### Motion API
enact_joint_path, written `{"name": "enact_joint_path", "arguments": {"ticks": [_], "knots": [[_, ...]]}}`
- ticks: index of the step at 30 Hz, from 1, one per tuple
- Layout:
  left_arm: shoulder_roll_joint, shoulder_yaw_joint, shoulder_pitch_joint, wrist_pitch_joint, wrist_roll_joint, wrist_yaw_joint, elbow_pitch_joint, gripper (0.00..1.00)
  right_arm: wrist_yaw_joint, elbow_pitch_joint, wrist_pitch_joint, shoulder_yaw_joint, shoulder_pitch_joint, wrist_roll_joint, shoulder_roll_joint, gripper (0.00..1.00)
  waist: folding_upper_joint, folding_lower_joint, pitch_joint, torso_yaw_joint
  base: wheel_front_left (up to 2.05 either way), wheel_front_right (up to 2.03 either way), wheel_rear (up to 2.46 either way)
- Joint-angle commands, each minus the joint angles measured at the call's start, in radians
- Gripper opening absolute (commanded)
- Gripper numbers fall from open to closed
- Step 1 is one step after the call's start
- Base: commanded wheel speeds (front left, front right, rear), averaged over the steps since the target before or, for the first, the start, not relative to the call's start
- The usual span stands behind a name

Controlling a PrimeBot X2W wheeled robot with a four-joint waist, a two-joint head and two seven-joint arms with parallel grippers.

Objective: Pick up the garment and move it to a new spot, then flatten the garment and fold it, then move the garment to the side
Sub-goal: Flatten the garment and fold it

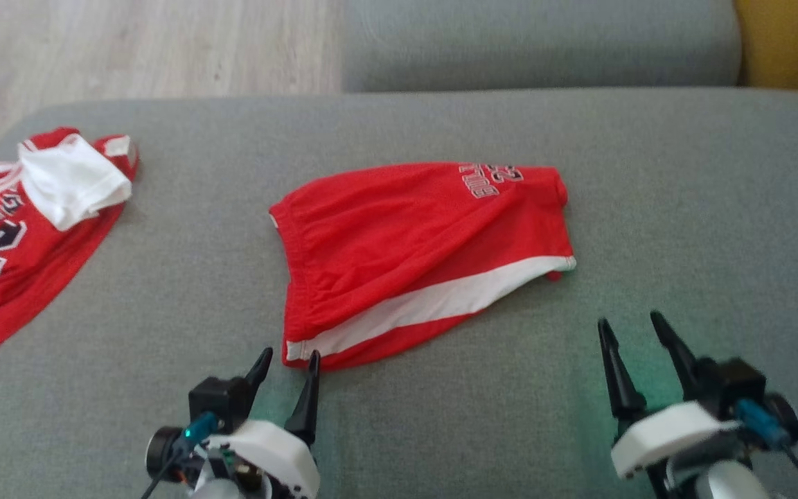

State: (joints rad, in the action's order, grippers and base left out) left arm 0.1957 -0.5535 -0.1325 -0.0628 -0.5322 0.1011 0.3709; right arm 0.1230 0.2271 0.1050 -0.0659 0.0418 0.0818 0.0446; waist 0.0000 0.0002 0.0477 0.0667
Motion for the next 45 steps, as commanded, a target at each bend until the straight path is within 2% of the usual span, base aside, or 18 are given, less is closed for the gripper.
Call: {"name": "enact_joint_path", "arguments": {"ticks": [1,6,7,8,9,10,11,16,25,35,38,42,45], "knots": [[0.0,0.027,-0.067,-0.007,-0.004,-0.011,-0.003,1.0,0.008,-0.041,-0.003,-0.03,-0.07,-0.017,0.006,1.0,0.0,-0.0002,0.038,-0.019,0.0,0.0,0.0],[-0.008,0.031,-0.115,-0.025,-0.006,-0.025,0.045,1.0,0.008,-0.036,-0.008,-0.025,-0.113,-0.029,0.006,1.0,0.0,-0.0002,0.079,-0.026,0.0,0.0,0.0],[-0.009,0.03,-0.123,-0.028,-0.006,-0.027,0.052,0.84,0.008,-0.035,-0.008,-0.024,-0.12,-0.031,0.006,1.0,0.0,-0.0002,0.086,-0.026,0.0,0.0,0.0],[-0.012,0.029,-0.13,-0.032,-0.007,-0.031,0.055,0.53,0.008,-0.033,-0.008,-0.02,-0.127,-0.032,0.006,1.0,0.0,-0.0002,0.092,-0.025,0.0,0.0,0.0],[-0.014,0.03,-0.136,-0.037,-0.008,-0.034,0.057,0.35,0.008,-0.028,-0.01,-0.016,-0.135,-0.035,0.006,1.0,0.0,-0.0002,0.099,-0.023,0.0,0.0,0.0],[-0.016,0.031,-0.141,-0.044,-0.009,-0.036,0.056,0.05,0.008,-0.022,-0.013,-0.013,-0.144,-0.039,0.006,1.0,0.0,-0.0002,0.105,-0.021,0.0,0.0,0.0],[-0.017,0.033,-0.145,-0.052,-0.009,-0.036,0.053,0.0,0.008,-0.014,-0.018,-0.011,-0.154,-0.047,0.006,1.0,0.0,-0.0002,0.11,-0.019,0.0,0.0,0.0],[-0.018,0.044,-0.149,-0.097,-0.007,-0.027,0.026,0.0,0.008,0.048,-0.039,-0.004,-0.222,-0.065,0.006,1.0,0.0,-0.0002,0.134,-0.001,0.0,0.0,0.0],[-0.021,0.037,-0.162,-0.11,-0.002,-0.022,-0.004,0.0,0.008,0.221,-0.056,0.012,-0.352,-0.07,0.006,1.0,0.0,-0.0002,0.168,0.03,0.0,0.0,0.0],[-0.022,0.033,-0.162,-0.118,-0.005,-0.014,-0.012,0.0,0.008,0.397,-0.041,-0.052,-0.444,-0.042,0.006,1.0,0.0,-0.0002,0.192,0.043,0.0,0.0,0.0],[-0.02,0.032,-0.16,-0.12,-0.008,-0.013,-0.011,0.0,0.008,0.413,-0.036,-0.068,-0.445,-0.035,0.006,0.76,0.0,-0.0002,0.19,0.041,0.0,0.0,0.0],[-0.019,0.031,-0.156,-0.121,-0.012,-0.011,-0.01,0.0,0.008,0.405,-0.028,-0.079,-0.43,-0.038,0.006,0.75,0.0,-0.0002,0.186,0.035,0.0,0.0,0.0],[-0.017,0.03,-0.154,-0.121,-0.014,-0.009,-0.011,0.0,0.008,0.393,-0.03,-0.095,-0.417,-0.029,0.006,0.58,0.0,-0.0002,0.185,0.03,0.0,0.0,0.0]]}}
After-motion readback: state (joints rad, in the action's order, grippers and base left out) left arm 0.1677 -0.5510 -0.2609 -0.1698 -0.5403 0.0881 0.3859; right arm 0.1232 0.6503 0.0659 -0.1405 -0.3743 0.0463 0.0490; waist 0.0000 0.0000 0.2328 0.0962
